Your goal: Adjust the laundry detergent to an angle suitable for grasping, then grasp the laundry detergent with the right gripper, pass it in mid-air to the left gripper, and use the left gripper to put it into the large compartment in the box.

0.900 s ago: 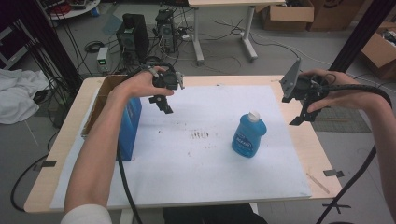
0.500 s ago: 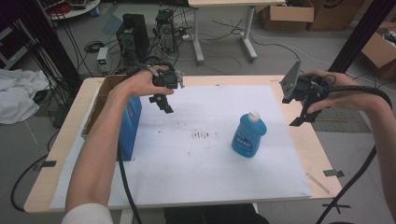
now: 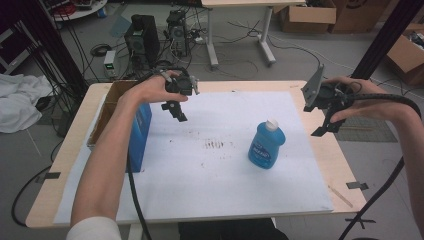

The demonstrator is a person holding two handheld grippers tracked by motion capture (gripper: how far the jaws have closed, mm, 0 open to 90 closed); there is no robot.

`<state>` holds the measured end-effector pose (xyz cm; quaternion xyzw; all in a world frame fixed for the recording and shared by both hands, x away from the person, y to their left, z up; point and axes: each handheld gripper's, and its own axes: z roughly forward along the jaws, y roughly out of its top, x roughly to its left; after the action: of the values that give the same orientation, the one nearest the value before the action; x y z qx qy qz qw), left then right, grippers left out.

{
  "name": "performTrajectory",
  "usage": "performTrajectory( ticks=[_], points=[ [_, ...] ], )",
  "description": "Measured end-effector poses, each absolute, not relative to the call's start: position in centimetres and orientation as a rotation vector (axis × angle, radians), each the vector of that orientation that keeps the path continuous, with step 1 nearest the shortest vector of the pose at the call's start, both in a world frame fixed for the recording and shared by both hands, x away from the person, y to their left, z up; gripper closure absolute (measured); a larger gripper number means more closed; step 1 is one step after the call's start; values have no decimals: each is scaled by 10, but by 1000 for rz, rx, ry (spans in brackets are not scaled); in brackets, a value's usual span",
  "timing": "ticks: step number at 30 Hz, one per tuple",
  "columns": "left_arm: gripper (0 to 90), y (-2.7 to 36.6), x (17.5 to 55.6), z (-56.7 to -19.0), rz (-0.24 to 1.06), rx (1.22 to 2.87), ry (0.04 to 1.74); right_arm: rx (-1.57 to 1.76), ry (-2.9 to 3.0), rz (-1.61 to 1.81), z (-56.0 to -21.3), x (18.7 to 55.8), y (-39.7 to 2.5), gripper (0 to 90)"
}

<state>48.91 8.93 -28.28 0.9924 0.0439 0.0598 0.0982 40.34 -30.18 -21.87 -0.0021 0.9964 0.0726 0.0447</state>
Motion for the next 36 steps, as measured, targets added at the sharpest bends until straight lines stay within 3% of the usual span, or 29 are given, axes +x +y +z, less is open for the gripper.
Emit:
performTrajectory(
  ticks=[22, 36],
  points=[
    [170, 94, 483, -280, 195, 2959, 135, 3, 3063, 222, -225, 399, -294, 166],
    [171, 82, 482, -281, 219, 2965, 91, 218, 3058, 298, -232, 391, -296, 167]
  ],
)
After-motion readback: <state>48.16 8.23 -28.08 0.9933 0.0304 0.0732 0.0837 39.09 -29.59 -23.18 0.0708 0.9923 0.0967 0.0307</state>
